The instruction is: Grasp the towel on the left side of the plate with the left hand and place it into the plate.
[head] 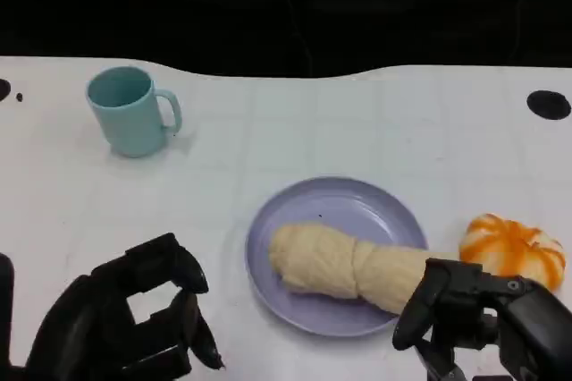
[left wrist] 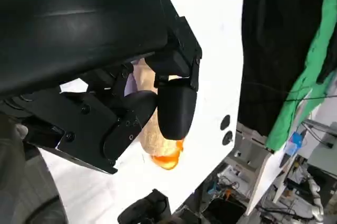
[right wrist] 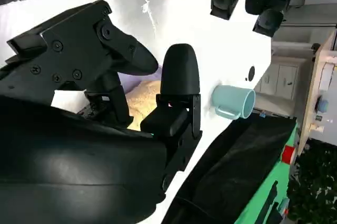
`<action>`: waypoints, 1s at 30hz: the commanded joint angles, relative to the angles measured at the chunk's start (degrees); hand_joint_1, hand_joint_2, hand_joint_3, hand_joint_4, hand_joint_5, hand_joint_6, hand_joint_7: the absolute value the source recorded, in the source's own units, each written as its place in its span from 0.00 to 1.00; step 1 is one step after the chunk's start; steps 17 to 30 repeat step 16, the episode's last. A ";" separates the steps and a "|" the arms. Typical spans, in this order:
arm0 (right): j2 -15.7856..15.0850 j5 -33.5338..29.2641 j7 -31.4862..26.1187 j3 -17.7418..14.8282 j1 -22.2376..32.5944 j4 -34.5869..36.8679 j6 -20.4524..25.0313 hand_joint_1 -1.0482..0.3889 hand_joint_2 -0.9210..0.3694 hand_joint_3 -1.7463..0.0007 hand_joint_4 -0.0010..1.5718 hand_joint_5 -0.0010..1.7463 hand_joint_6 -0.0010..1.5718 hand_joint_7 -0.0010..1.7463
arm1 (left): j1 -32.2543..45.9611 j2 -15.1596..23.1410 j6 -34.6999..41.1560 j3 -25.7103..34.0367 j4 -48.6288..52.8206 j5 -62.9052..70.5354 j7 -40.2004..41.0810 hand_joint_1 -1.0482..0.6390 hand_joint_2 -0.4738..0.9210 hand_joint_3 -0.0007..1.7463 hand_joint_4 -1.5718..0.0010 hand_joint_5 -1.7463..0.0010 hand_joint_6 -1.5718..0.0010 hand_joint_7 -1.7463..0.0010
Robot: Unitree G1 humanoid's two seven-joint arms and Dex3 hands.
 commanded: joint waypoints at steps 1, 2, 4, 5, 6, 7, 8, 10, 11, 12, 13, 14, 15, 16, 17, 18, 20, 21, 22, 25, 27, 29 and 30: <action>-0.67 0.44 0.19 -1.02 0.31 -0.38 -0.36 0.63 0.28 0.39 0.49 0.95 0.45 0.76 | -0.86 0.90 1.56 0.73 0.94 -1.15 1.69 0.55 0.73 0.78 0.48 0.00 0.59 0.00; -0.70 0.53 0.26 -1.12 0.36 -0.35 -0.41 0.64 0.28 0.39 0.49 0.95 0.45 0.76 | -0.91 0.95 1.52 0.63 1.09 -1.15 1.82 0.56 0.73 0.78 0.48 0.00 0.59 0.00; -0.79 0.57 0.36 -1.27 0.53 -0.22 -0.53 0.64 0.28 0.39 0.49 0.95 0.45 0.76 | -0.93 1.09 1.29 0.50 1.39 -1.27 1.89 0.55 0.72 0.78 0.48 0.00 0.59 0.00; -0.85 0.46 0.38 -1.28 0.62 -0.19 -0.59 0.64 0.28 0.39 0.49 0.95 0.45 0.76 | -0.92 1.16 1.15 0.46 1.48 -1.33 1.85 0.55 0.72 0.78 0.48 0.00 0.59 0.01; -0.85 0.44 0.41 -1.30 0.72 -0.09 -0.79 0.64 0.28 0.39 0.49 0.95 0.45 0.76 | -0.90 1.22 1.02 0.46 1.54 -1.40 1.81 0.55 0.72 0.77 0.48 0.00 0.60 0.01; -0.82 0.46 0.44 -1.31 0.83 0.01 -1.06 0.64 0.28 0.39 0.49 0.95 0.45 0.76 | -0.88 1.29 0.91 0.43 1.59 -1.40 1.77 0.55 0.72 0.77 0.48 0.00 0.60 0.01; -0.84 0.39 0.46 -1.28 0.92 0.07 -1.33 0.64 0.28 0.39 0.49 0.95 0.45 0.76 | -0.89 1.45 0.91 0.35 1.53 -1.32 1.80 0.55 0.72 0.77 0.48 0.00 0.60 0.01; -0.85 0.31 0.51 -1.25 1.03 0.14 -1.59 0.64 0.28 0.40 0.49 0.95 0.45 0.75 | -0.90 2.03 0.71 0.11 1.44 -1.04 1.55 0.54 0.71 0.77 0.48 0.00 0.59 0.02; -0.86 0.25 0.54 -1.23 1.04 0.17 -1.70 0.64 0.27 0.40 0.49 0.95 0.45 0.75 | -0.92 2.21 0.61 0.08 1.43 -1.04 1.44 0.54 0.71 0.78 0.48 0.00 0.59 0.01; -0.79 0.31 0.57 -1.24 1.03 0.20 -1.75 0.63 0.27 0.40 0.49 0.95 0.45 0.75 | -0.96 2.35 0.54 0.08 1.45 -1.10 1.36 0.54 0.71 0.78 0.48 0.00 0.59 0.01; -0.70 0.44 0.57 -1.26 1.00 0.14 -1.61 0.63 0.27 0.40 0.49 0.95 0.46 0.75 | -1.05 2.39 0.59 0.15 1.44 -1.24 1.43 0.54 0.71 0.78 0.48 0.00 0.59 0.01; -0.63 0.56 0.57 -1.29 0.97 0.08 -1.48 0.63 0.27 0.40 0.49 0.95 0.46 0.75 | -1.13 2.43 0.64 0.19 1.45 -1.34 1.51 0.54 0.71 0.78 0.48 0.00 0.59 0.01; -0.59 0.65 0.57 -1.31 0.96 0.04 -1.39 0.64 0.27 0.40 0.49 0.95 0.46 0.75 | -1.17 2.46 0.67 0.21 1.45 -1.40 1.57 0.54 0.71 0.78 0.49 0.00 0.59 0.01; -0.61 0.62 0.54 -1.31 0.91 -0.01 -1.29 0.64 0.27 0.40 0.49 0.95 0.46 0.75 | -1.32 2.47 0.63 0.22 1.56 -1.40 1.63 0.54 0.71 0.78 0.49 0.00 0.59 0.01; -0.61 0.62 0.54 -1.31 0.91 -0.01 -1.29 0.64 0.27 0.40 0.49 0.95 0.46 0.75 | -1.32 2.47 0.63 0.22 1.56 -1.40 1.63 0.54 0.71 0.78 0.49 0.00 0.59 0.01; -0.61 0.62 0.54 -1.31 0.91 -0.01 -1.29 0.64 0.27 0.40 0.49 0.95 0.46 0.75 | -1.32 2.47 0.63 0.22 1.56 -1.40 1.63 0.54 0.71 0.78 0.49 0.00 0.59 0.01; -0.61 0.62 0.54 -1.31 0.91 -0.01 -1.29 0.64 0.27 0.40 0.49 0.95 0.46 0.75 | -1.32 2.47 0.63 0.22 1.56 -1.40 1.63 0.54 0.71 0.78 0.49 0.00 0.59 0.01; -0.61 0.62 0.54 -1.31 0.91 -0.01 -1.29 0.64 0.27 0.40 0.49 0.95 0.46 0.75 | -1.32 2.47 0.63 0.22 1.56 -1.40 1.63 0.54 0.71 0.78 0.49 0.00 0.59 0.01; -0.61 0.62 0.54 -1.31 0.91 -0.01 -1.29 0.64 0.27 0.40 0.49 0.95 0.46 0.75 | -1.32 2.47 0.63 0.22 1.56 -1.40 1.63 0.54 0.71 0.78 0.49 0.00 0.59 0.01; -0.61 0.62 0.54 -1.31 0.91 -0.01 -1.29 0.64 0.27 0.40 0.49 0.95 0.46 0.75 | -1.32 2.47 0.63 0.22 1.56 -1.40 1.63 0.54 0.71 0.78 0.49 0.00 0.59 0.01; -0.61 0.62 0.54 -1.31 0.91 -0.01 -1.29 0.64 0.27 0.40 0.49 0.95 0.46 0.75 | -1.32 2.47 0.63 0.22 1.56 -1.40 1.63 0.54 0.71 0.78 0.49 0.00 0.59 0.01; -0.61 0.62 0.54 -1.31 0.91 -0.01 -1.29 0.64 0.27 0.40 0.49 0.95 0.46 0.75 | -1.32 2.47 0.63 0.22 1.56 -1.40 1.63 0.54 0.71 0.78 0.49 0.00 0.59 0.01; -0.61 0.62 0.54 -1.31 0.91 -0.01 -1.29 0.64 0.27 0.40 0.49 0.95 0.46 0.75 | -1.32 2.47 0.63 0.22 1.56 -1.40 1.63 0.54 0.71 0.78 0.49 0.00 0.59 0.01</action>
